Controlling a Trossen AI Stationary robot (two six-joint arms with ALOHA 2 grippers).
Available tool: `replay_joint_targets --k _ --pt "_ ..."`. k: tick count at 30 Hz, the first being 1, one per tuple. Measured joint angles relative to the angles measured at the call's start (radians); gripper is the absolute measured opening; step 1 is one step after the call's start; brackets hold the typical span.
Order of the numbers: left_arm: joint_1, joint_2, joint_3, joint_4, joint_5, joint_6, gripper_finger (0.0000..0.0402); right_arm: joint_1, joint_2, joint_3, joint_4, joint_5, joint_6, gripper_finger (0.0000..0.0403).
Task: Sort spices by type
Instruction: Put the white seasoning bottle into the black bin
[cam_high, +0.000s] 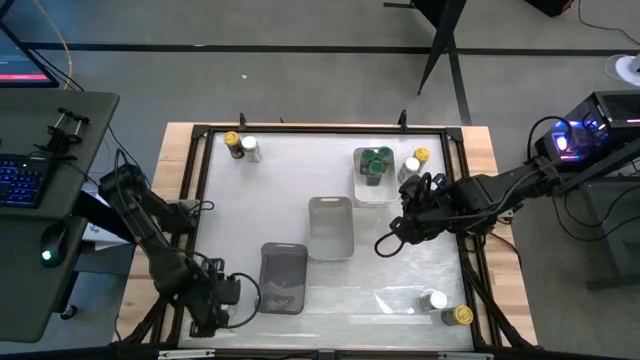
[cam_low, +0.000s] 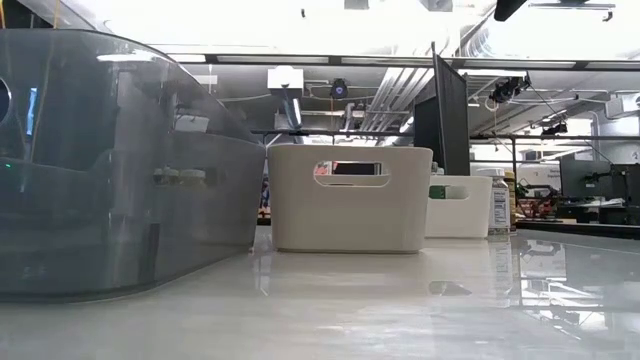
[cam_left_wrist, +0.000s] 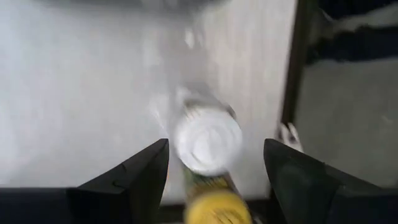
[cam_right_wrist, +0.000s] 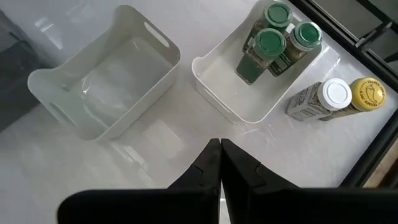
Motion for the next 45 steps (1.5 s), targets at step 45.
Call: replay_joint_targets --k 45 --pt "-0.057 0.015 -0.120 0.127 -0.051 0.187 0.0250 -0.047 0.000 0.000 0.027 -0.003 -0.006 0.0000"
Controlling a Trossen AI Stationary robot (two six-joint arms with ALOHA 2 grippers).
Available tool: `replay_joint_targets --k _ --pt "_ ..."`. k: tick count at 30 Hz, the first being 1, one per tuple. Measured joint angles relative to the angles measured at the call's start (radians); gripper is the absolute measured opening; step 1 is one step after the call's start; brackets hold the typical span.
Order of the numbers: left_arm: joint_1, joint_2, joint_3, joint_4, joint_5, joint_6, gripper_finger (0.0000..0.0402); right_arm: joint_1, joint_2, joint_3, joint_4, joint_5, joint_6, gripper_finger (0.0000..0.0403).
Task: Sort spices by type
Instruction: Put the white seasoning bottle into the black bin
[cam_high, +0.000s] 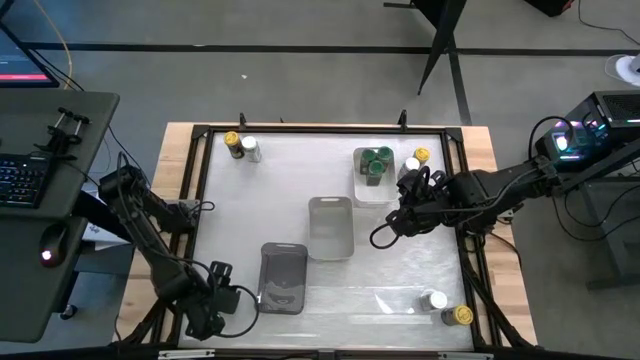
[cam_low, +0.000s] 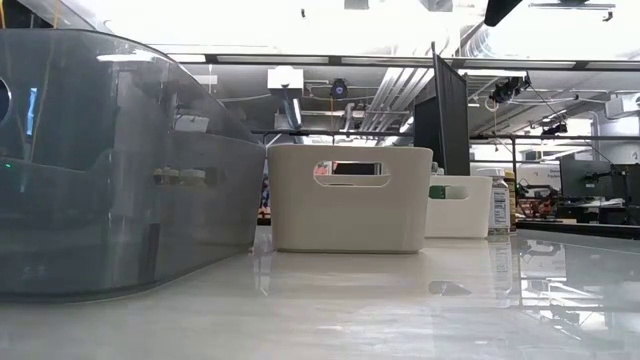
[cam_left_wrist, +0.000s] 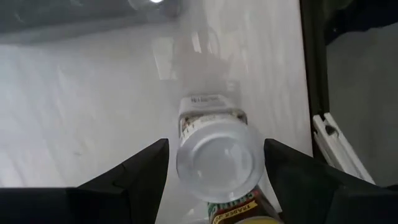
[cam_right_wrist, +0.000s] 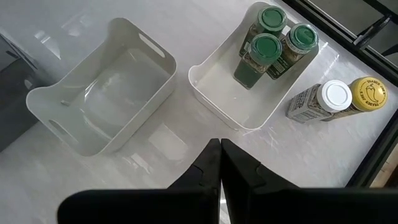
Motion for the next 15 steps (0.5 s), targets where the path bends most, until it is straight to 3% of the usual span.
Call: replay_joint_targets --k 15 --pt "0.001 0.000 -0.060 0.072 -0.002 -0.007 0.0250 0.000 0.000 0.000 0.000 0.002 0.000 0.0000"
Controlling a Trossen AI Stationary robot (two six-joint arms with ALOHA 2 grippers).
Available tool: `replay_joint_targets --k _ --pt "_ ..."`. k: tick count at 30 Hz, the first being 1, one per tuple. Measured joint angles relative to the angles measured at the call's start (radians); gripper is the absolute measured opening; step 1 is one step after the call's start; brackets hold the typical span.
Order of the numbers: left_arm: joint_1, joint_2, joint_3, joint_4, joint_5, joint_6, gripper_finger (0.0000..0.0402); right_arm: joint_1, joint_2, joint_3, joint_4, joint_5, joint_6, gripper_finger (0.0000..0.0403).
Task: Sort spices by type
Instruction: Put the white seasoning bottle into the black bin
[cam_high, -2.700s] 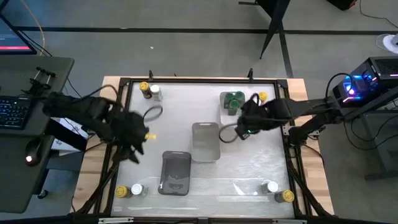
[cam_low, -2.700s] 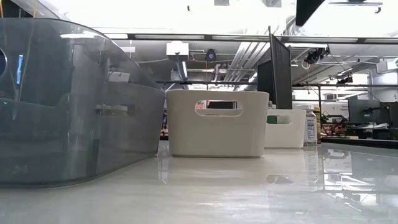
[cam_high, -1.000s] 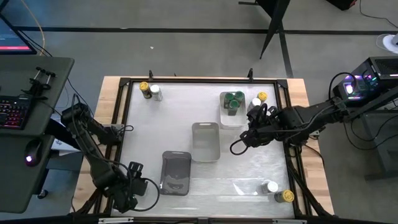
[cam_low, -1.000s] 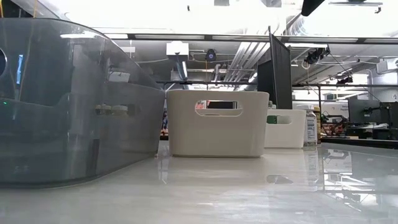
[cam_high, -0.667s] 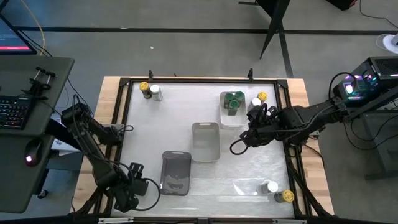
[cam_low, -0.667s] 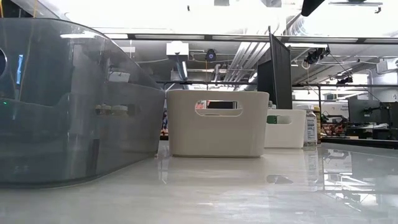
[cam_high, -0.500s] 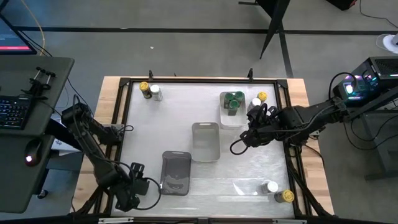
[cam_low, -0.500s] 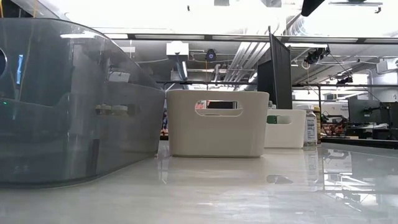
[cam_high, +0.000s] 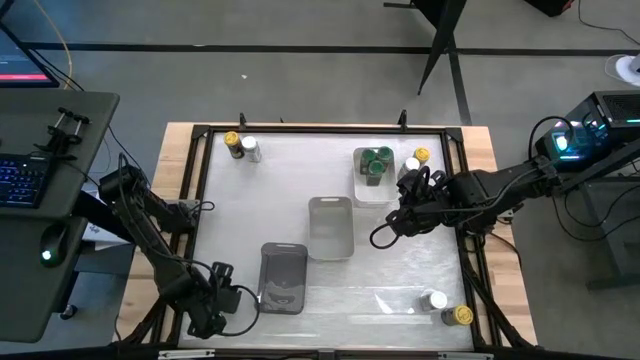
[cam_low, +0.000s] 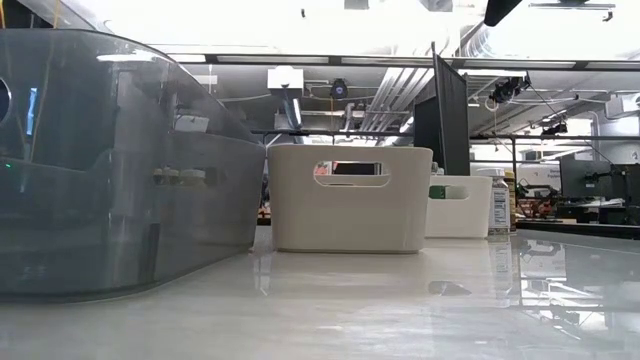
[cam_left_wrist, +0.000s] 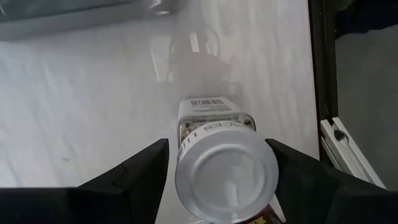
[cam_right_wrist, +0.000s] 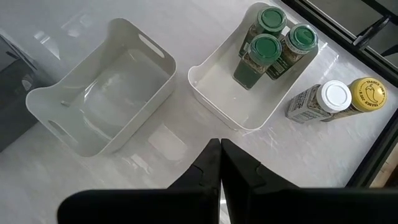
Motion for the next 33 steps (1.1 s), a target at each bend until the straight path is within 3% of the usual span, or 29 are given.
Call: replay_joint_targets --k 23,33 --pt "0.000 0.000 -0.054 0.074 -0.008 -0.009 0.0247 0.000 0.000 0.000 0.000 0.009 0.000 0.0000" --pt "0.007 -0.005 -0.069 0.073 -0.008 -0.011 0.0171 0.000 0.000 0.000 0.000 0.009 0.002 0.0000"
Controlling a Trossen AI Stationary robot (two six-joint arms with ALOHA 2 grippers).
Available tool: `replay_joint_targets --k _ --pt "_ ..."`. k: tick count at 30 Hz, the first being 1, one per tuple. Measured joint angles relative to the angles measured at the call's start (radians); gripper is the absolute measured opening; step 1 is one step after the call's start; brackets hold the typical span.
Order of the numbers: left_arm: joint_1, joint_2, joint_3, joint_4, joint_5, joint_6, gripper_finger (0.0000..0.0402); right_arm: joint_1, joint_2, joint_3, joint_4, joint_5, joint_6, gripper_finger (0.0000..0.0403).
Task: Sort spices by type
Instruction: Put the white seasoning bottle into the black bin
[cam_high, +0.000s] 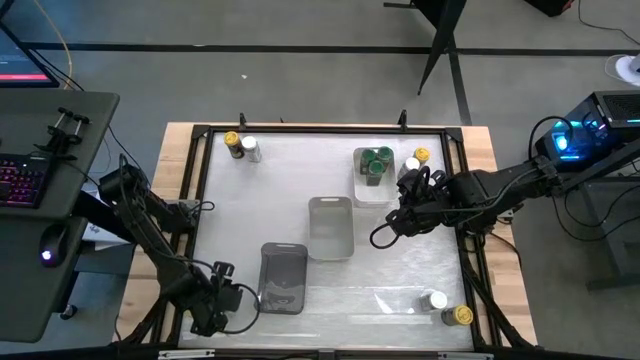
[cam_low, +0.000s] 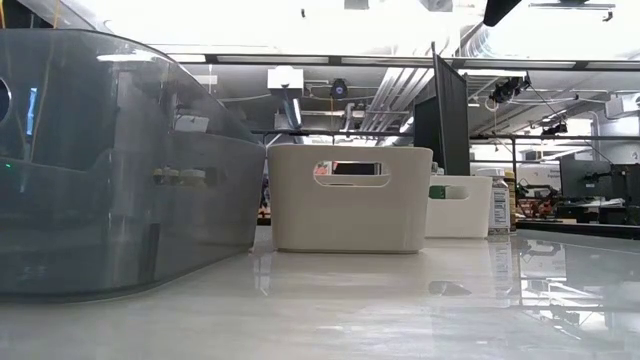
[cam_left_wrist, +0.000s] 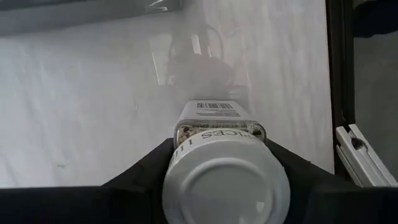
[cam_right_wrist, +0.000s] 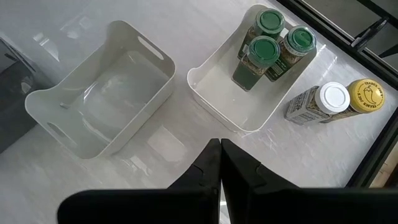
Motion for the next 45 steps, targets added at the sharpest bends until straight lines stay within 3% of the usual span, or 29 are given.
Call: replay_joint_targets --k 7,10,12,14,19,23,34,45 --pt "0.069 -0.097 0.120 -0.159 -0.065 0.020 0.0170 0.000 0.000 0.000 0.000 0.000 0.000 0.0000" --pt "0.115 -0.181 0.228 -0.294 -0.227 0.035 0.0170 0.000 0.000 0.000 0.000 0.001 0.000 0.0000" --pt "0.168 -0.231 0.296 -0.292 -0.360 0.088 0.0170 0.000 0.000 0.000 0.000 0.010 0.000 0.0000" --pt "0.249 -0.251 0.334 -0.244 -0.412 0.191 0.0170 0.000 0.000 0.000 0.000 0.018 0.001 0.0000" --pt "0.449 -0.151 0.342 -0.087 -0.254 0.460 0.0170 -0.017 0.000 0.000 0.001 0.014 0.000 0.0000" --pt "0.527 -0.024 0.341 -0.069 -0.164 0.515 0.0170 -0.033 0.000 0.000 0.001 0.013 -0.001 0.0000" --pt "0.553 0.118 0.341 -0.246 -0.107 0.472 0.0170 -0.061 0.000 0.000 0.001 0.010 -0.003 0.0000" --pt "0.557 0.194 0.315 -0.243 -0.037 0.517 0.0170 -0.066 0.000 0.000 0.000 0.010 -0.003 0.0000"
